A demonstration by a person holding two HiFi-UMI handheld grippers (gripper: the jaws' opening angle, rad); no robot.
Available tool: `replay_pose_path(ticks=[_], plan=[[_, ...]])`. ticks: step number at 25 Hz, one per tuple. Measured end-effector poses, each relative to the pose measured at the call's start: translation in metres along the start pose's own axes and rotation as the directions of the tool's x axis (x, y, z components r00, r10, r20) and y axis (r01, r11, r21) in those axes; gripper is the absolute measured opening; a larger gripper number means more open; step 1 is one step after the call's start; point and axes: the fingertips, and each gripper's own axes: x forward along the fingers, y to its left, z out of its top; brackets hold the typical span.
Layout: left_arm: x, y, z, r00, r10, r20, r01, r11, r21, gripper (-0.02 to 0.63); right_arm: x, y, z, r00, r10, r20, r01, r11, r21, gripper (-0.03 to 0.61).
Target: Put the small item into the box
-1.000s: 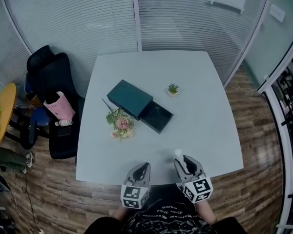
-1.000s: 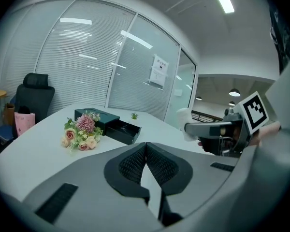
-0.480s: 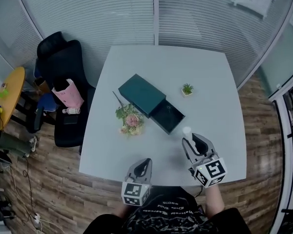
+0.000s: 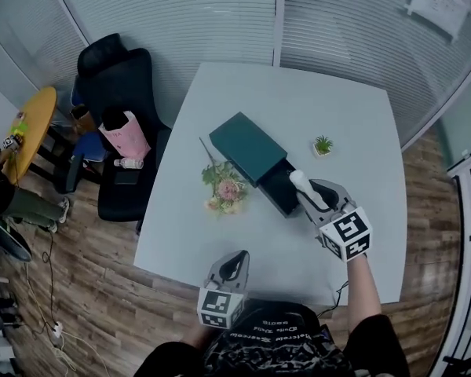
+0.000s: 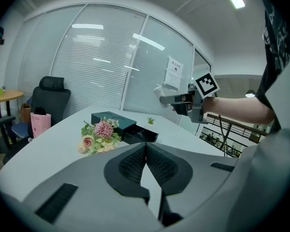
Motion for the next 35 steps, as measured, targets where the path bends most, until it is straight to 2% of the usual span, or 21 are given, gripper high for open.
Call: replay_pose_path(ticks=[4,7,14,18,24,28,30,32,35], plan=[[-0.003,0.007,-0.003,0.999,0.015,-0.038,-0.017,0.999,-0.037,0.018,0.031,-0.010,-0.012,0.994,0.057,-0.090,-0.062,0.996,-0.058,0.133],[-0.001,0.013,-0.005,0.999,0.030,-0.030,-0.031,0.999,-0.043,0.018,0.053,-0.020,-0.026,0.983,0.071,-0.167,-0.089,0.991,-0.100,0.133],[0.006,0.012,-0.012,0.997,0.048,-0.067,-0.051,0.998,-0.048,0.018,0.092,-0.037,-0.075,0.931,0.076,-0.358,-0.161,0.964,-0.214,0.133],[0.011,0.013,-0.019,0.993,0.040,-0.108,-0.047,0.997,-0.059,0.018,0.108,-0.041,-0.100,0.895,0.062,-0.441,-0.214,0.928,-0.304,0.135],[0.016,0.013,-0.026,0.989,0.065,-0.136,-0.076,0.994,-0.075,0.018,0.132,-0.042,-0.130,0.840,0.074,-0.537,-0.302,0.886,-0.351,0.135],[0.016,0.017,-0.028,0.985,0.082,-0.149,-0.093,0.993,-0.072,0.018,0.147,-0.043,-0.148,0.794,0.051,-0.606,-0.372,0.829,-0.418,0.137],[0.016,0.021,-0.031,0.983,0.095,-0.154,-0.108,0.991,-0.080,0.018,0.153,-0.041,-0.156,0.778,0.051,-0.627,-0.399,0.810,-0.430,0.137],[0.016,0.026,-0.035,0.980,0.117,-0.160,-0.131,0.988,-0.076,0.018,0.159,-0.041,-0.160,0.776,0.044,-0.629,-0.401,0.805,-0.438,0.138],[0.016,0.030,-0.042,0.973,0.154,-0.175,-0.167,0.984,-0.064,0.018,0.166,-0.047,-0.161,0.788,0.016,-0.616,-0.381,0.798,-0.467,0.140]])
